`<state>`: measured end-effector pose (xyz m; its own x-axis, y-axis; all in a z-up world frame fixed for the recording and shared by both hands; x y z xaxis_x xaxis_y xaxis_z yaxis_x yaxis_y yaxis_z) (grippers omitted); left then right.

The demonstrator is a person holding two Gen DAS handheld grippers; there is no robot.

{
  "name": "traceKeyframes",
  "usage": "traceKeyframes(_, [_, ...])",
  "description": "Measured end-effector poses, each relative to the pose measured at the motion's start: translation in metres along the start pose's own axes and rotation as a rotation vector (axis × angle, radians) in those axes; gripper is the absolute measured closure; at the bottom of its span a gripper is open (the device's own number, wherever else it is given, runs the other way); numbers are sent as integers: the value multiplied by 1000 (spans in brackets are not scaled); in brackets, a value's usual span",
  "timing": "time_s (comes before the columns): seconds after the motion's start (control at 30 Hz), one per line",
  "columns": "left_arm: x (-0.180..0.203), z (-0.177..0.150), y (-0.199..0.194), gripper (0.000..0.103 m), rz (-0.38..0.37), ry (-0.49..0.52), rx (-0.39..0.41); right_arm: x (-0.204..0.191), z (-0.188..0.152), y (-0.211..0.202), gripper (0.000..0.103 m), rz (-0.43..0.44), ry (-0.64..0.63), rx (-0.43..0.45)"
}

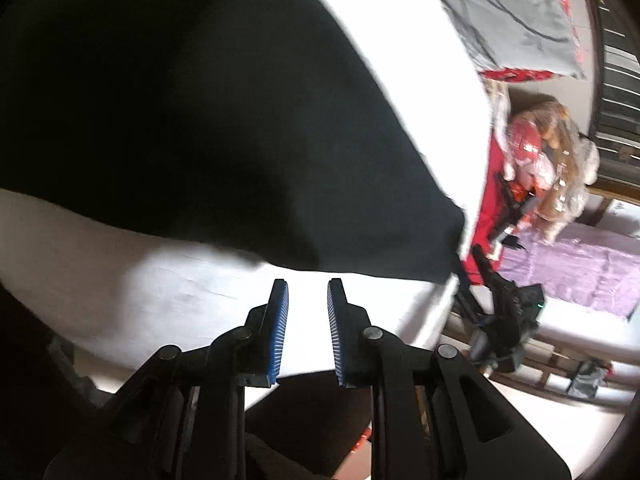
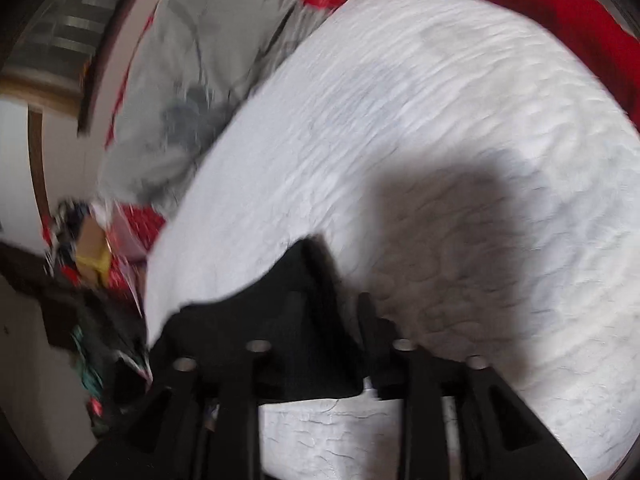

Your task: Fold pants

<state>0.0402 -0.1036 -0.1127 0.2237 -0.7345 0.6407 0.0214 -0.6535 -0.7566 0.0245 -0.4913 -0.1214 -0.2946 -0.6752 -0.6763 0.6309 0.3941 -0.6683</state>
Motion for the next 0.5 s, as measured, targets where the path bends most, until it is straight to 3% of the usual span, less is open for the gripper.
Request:
traceKeyframes(0.07, [19, 1, 9, 86, -17, 13, -2, 2, 2, -4, 54, -1, 23, 7])
traceKeyframes(0.13, [39, 1, 23, 72, -27, 18, -12, 0, 1, 0, 54, 16, 35, -21])
traceKeyframes(0.17, [50, 1, 32, 70, -29, 20, -18, -2, 1, 0, 54, 22, 31, -31])
traceKeyframes(0.3, [80, -3, 70, 70, -46, 23, -70, -10, 5, 8, 53, 24, 2, -52])
traceKeyframes(0.5, [75, -17, 98, 70, -78, -58, -129, -13, 16, 26, 51, 18, -24, -117])
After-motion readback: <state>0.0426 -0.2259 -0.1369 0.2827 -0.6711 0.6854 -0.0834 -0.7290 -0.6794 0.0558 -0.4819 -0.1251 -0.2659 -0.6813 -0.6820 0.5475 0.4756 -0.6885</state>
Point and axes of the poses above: each gripper's, at about its wrist camera, not at the fingertips, and y roughly the way its jaws point, x to its right, z to its top, the point moved 1 cm from there along y, roughly the way its jaws point, and after that the axes turned 3 degrees about x, right-handed, at the moved point
